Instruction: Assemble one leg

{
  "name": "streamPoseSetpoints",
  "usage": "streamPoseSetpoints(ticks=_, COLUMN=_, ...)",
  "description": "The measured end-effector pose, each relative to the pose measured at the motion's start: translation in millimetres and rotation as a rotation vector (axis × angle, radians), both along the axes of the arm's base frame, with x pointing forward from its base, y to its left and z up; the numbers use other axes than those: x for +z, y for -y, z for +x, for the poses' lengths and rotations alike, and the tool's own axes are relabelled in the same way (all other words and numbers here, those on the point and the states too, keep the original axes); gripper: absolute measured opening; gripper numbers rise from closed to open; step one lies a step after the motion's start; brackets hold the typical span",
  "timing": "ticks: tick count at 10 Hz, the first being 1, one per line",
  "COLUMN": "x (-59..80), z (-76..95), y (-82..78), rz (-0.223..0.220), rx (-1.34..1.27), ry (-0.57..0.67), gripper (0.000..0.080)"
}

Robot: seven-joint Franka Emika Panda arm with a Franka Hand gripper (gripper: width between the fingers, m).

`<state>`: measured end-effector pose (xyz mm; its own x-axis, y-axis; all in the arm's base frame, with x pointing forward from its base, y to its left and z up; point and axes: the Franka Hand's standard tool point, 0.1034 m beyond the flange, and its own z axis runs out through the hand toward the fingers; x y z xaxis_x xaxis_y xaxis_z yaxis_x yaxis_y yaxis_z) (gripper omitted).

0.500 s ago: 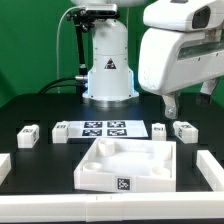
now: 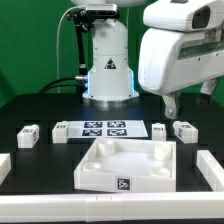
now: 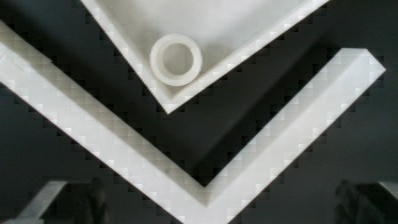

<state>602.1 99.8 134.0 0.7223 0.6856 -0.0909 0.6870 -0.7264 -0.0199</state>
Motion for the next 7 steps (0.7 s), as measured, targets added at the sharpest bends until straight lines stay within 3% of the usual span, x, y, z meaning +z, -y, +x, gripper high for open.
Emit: streamPoseSetpoints(ticks=7, x=0.0, z=0.0, y=0.1, rz=0.000, rx=0.000, ry=0.000, gripper=0.0650)
